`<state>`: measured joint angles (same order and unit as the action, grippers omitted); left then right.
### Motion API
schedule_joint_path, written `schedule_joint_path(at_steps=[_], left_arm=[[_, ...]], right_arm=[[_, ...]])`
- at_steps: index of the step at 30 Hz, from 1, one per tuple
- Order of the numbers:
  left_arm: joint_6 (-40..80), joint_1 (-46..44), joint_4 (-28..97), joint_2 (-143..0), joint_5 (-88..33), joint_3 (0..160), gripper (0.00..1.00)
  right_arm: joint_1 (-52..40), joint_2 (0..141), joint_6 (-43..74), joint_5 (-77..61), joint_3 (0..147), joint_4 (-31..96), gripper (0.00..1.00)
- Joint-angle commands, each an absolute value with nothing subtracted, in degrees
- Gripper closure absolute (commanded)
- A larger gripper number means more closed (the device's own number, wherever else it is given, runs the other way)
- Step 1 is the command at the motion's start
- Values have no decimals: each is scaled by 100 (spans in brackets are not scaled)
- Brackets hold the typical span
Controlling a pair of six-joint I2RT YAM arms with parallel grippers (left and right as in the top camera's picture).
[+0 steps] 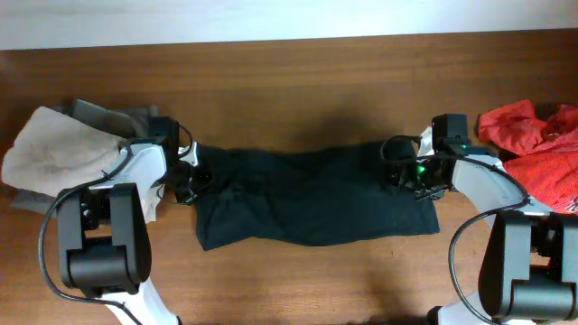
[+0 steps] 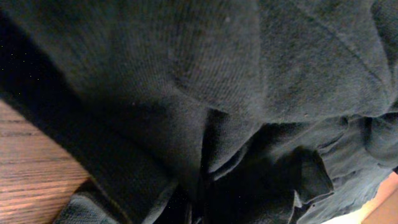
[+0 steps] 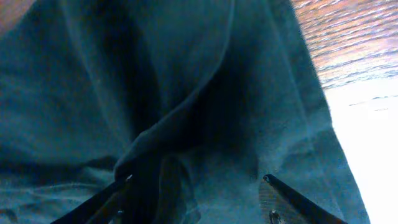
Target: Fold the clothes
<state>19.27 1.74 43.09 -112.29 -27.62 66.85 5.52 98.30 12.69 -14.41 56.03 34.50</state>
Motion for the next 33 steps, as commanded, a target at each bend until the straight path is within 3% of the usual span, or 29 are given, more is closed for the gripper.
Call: schedule_joint_path(at_steps=[1,10,15,20,26,33], left_arm=[[1828,215,4316,-11312,-2650,6648,96],[1811,215,4311,-11312,-2648,6648,96],[1811,215,4311,-11312,-2652,6648,96],[1809,215,4311,-11312,-2650,6648,96],[1809,215,4313,-11312,-2650,6648,96],[1702,215,4381,-11312,-2580,6648,97]], right_arm=[[526,9677,578,-1938,5610,3468,31],[523,9677,543,-2036,5610,3463,32],[526,9677,-99,-2298,5610,3527,33],[521,9684,526,-1750,5603,3557,48],[541,9690,1100,-692,5601,3557,96],[753,9690,1404,54,5603,3286,96]])
